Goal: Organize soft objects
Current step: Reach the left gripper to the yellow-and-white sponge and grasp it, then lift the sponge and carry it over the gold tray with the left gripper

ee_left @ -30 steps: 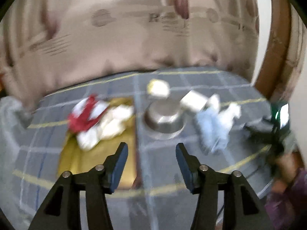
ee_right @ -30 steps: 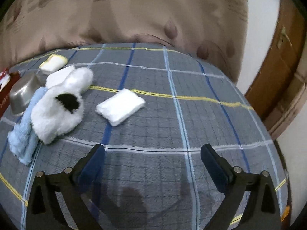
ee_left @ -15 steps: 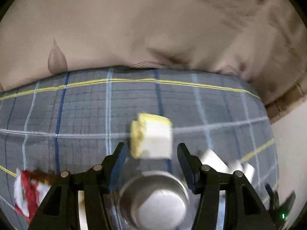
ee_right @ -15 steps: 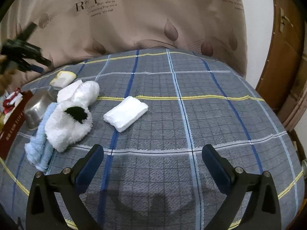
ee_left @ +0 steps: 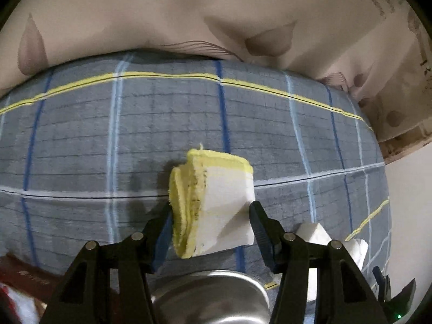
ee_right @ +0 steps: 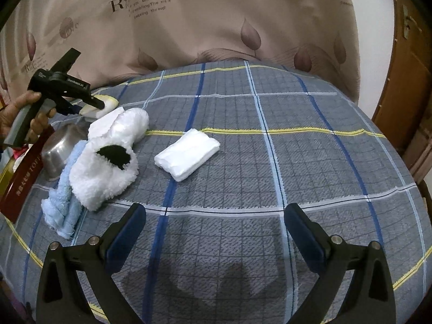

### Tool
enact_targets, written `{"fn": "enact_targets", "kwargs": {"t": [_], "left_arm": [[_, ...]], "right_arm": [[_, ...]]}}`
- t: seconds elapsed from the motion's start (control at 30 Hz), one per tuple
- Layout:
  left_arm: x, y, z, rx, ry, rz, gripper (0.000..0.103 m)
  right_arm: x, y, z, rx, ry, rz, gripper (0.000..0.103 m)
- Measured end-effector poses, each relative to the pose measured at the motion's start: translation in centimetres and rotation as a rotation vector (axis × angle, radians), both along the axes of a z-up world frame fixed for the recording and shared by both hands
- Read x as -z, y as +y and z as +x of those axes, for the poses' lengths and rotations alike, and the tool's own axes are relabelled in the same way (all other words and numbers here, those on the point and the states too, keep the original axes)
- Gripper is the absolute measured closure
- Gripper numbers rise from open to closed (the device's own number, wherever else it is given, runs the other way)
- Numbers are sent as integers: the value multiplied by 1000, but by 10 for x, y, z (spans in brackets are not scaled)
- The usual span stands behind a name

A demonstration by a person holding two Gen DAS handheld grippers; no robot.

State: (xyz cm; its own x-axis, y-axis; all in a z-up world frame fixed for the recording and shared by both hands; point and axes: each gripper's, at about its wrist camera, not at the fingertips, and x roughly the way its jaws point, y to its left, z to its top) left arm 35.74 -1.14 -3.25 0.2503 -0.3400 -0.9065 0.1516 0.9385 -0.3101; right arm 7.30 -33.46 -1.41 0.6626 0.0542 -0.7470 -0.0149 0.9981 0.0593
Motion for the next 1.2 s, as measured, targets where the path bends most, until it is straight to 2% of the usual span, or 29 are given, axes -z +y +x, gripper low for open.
{"fn": "enact_targets", "kwargs": {"t": [0.03,0.07,0.1,0.17,0.2,0.27,0.47,0.73,1.2], "left_arm": [[1,-1,1,-11,3,-1,49],[1,1,0,-33,2,-19,57],[0,2,-1,-40,-3,-25,59],[-4,-3,-3,-16,-22,-16,72],[-9,-5,-5,1,-39,-4,74],[-23,-7,-10,12,-91,9,86],[-56,-4,-24,-43,-198,28,86],[-92,26,-62,-119,-266,17,86],[-133,125,-164,-274,-320,-32,86]], "right_arm": [[0,0,0,-1,2,0,1],[0,0,0,-2,4,0,1],[1,1,0,-2,6,1,1],[1,1,1,-1,8,0,1],[1,1,1,-1,9,0,1],[2,0,2,1,12,-1,1],[3,1,2,4,19,-4,1],[4,0,4,9,23,-6,1],[10,1,8,9,51,-29,1]]}}
